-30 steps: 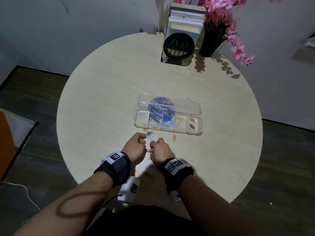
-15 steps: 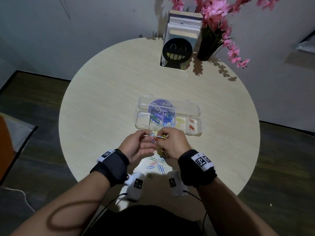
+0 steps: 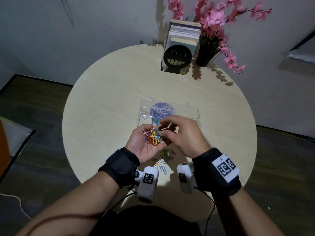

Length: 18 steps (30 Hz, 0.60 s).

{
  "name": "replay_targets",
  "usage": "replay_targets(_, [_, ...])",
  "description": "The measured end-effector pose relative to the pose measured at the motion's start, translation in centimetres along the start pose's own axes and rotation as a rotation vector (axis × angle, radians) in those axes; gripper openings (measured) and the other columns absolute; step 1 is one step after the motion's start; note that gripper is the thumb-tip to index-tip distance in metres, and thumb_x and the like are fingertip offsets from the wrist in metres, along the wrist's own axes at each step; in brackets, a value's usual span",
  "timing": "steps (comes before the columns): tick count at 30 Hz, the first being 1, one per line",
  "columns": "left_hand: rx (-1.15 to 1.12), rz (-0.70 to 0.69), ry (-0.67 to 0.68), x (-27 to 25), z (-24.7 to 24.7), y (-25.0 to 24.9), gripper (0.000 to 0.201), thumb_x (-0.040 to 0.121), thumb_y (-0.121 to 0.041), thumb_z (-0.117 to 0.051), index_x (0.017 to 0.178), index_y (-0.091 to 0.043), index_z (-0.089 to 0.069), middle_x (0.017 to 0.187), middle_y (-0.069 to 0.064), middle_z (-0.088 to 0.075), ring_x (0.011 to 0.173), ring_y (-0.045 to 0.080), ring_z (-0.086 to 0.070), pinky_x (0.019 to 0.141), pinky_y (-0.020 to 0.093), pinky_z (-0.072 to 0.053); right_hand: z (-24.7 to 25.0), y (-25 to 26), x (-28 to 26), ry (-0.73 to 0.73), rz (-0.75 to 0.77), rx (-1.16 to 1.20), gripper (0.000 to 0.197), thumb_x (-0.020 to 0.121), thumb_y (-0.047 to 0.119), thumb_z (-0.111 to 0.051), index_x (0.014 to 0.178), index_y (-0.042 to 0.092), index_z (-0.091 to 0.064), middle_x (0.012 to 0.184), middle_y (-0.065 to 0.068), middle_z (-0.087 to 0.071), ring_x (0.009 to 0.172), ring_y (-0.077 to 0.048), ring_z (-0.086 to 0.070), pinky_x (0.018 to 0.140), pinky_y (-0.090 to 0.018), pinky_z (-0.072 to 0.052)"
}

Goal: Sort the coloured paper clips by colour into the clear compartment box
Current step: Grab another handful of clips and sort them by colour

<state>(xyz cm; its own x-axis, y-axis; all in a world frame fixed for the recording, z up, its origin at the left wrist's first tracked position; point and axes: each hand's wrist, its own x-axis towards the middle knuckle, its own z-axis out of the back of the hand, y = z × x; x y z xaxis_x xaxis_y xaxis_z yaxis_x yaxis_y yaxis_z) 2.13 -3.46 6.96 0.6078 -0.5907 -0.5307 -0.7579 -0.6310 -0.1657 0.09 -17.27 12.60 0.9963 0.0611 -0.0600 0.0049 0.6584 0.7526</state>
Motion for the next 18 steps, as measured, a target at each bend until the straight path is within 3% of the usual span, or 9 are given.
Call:
replay_targets(2, [0.000,-0.011,0.010,-0.1,-0.3,0.1,0.039,0.091,-0.020,-0.034,0.105,0.006,-0.060,0.088,0.023,-0.070,0.077,0.029,-0.071,0.069,0.044,-0.059,0.6,0.0,0.2,-0.045,-0.024,-0.007,0.021,0.075,0.012,-0.073,0.095,0.020,-0.072,0.089,0.009,-0.065,0.078,-0.005,-0.056,0.076,-0.018,-0.042])
replay_targets(5, [0.010,-0.009,0.003,-0.2,-0.4,0.2,0.036,0.088,-0.019,-0.037,0.094,0.005,-0.063,0.079,0.019,-0.069,0.074,0.028,-0.070,0.068,0.043,-0.059,0.8,0.8,0.3,0.016,-0.005,-0.146,0.015,0.080,0.018,-0.070,0.094,0.017,-0.072,0.086,0.008,-0.060,0.080,-0.009,-0.054,0.073,-0.017,-0.040])
replay_targets(7, [0.026,0.010,-0.025,-0.2,-0.4,0.3,0.032,0.083,-0.021,-0.042,0.088,0.002,-0.063,0.080,0.017,-0.069,0.072,0.025,-0.069,0.070,0.037,-0.059,0.3,1.6,0.0,0.089,0.010,-0.263,0.020,0.078,0.031,-0.070,0.095,0.020,-0.070,0.088,0.005,-0.065,0.085,-0.014,-0.058,0.079,-0.027,-0.045])
replay_targets(9, [0.037,0.018,-0.067,-0.1,-0.4,0.2,0.029,0.080,-0.022,-0.045,0.085,-0.001,-0.065,0.077,0.012,-0.068,0.067,0.021,-0.067,0.068,0.029,-0.056,-0.5,2.4,-0.5,0.134,-0.010,-0.378,0.026,0.076,0.040,-0.069,0.095,0.022,-0.066,0.091,0.001,-0.067,0.087,-0.020,-0.060,0.075,-0.031,-0.045])
replay_targets(12, [0.072,0.007,-0.086,0.1,-0.1,0.1,0.047,0.079,-0.025,-0.046,0.113,0.000,-0.066,0.100,0.013,-0.067,0.091,0.022,-0.063,0.096,0.029,-0.043,-2.0,2.8,-1.1,0.150,-0.049,-0.487,0.024,0.080,0.034,-0.064,0.101,0.024,-0.059,0.092,-0.005,-0.067,0.089,-0.027,-0.061,0.066,-0.030,-0.038])
replay_targets(13, [0.069,0.004,-0.090,0.1,-0.2,0.2,0.049,0.079,-0.026,-0.046,0.117,0.001,-0.064,0.105,0.013,-0.066,0.095,0.022,-0.061,0.099,0.029,-0.039,-2.3,2.7,-1.1,0.151,-0.070,-0.492,0.023,0.080,0.029,-0.061,0.103,0.024,-0.058,0.092,-0.007,-0.066,0.089,-0.029,-0.061,0.064,-0.030,-0.038])
replay_targets(14, [0.059,0.000,-0.094,0.2,0.0,0.3,0.049,0.080,-0.026,-0.045,0.116,0.001,-0.064,0.103,0.013,-0.065,0.093,0.022,-0.062,0.097,0.030,-0.041,-2.3,2.6,-1.2,0.144,-0.096,-0.480,0.021,0.081,0.024,-0.058,0.102,0.024,-0.057,0.092,-0.008,-0.066,0.089,-0.031,-0.062,0.063,-0.030,-0.039])
replay_targets(17, [0.016,-0.032,-0.043,0.2,-0.1,0.7,0.042,0.082,-0.023,-0.039,0.087,-0.001,-0.074,0.079,0.011,-0.070,0.071,0.019,-0.068,0.072,0.028,-0.056,-1.6,2.1,-1.2,0.103,-0.163,-0.361,0.010,0.081,0.016,-0.052,0.085,0.025,-0.056,0.088,-0.006,-0.067,0.085,-0.028,-0.062,0.063,-0.030,-0.043])
replay_targets(18, [0.012,-0.036,-0.021,0.0,-0.2,0.8,0.043,0.083,-0.022,-0.038,0.082,0.000,-0.074,0.078,0.011,-0.070,0.070,0.020,-0.069,0.068,0.029,-0.058,-1.2,2.1,-1.2,0.075,-0.168,-0.310,0.011,0.081,0.015,-0.053,0.082,0.024,-0.056,0.085,-0.004,-0.067,0.082,-0.025,-0.061,0.064,-0.029,-0.043])
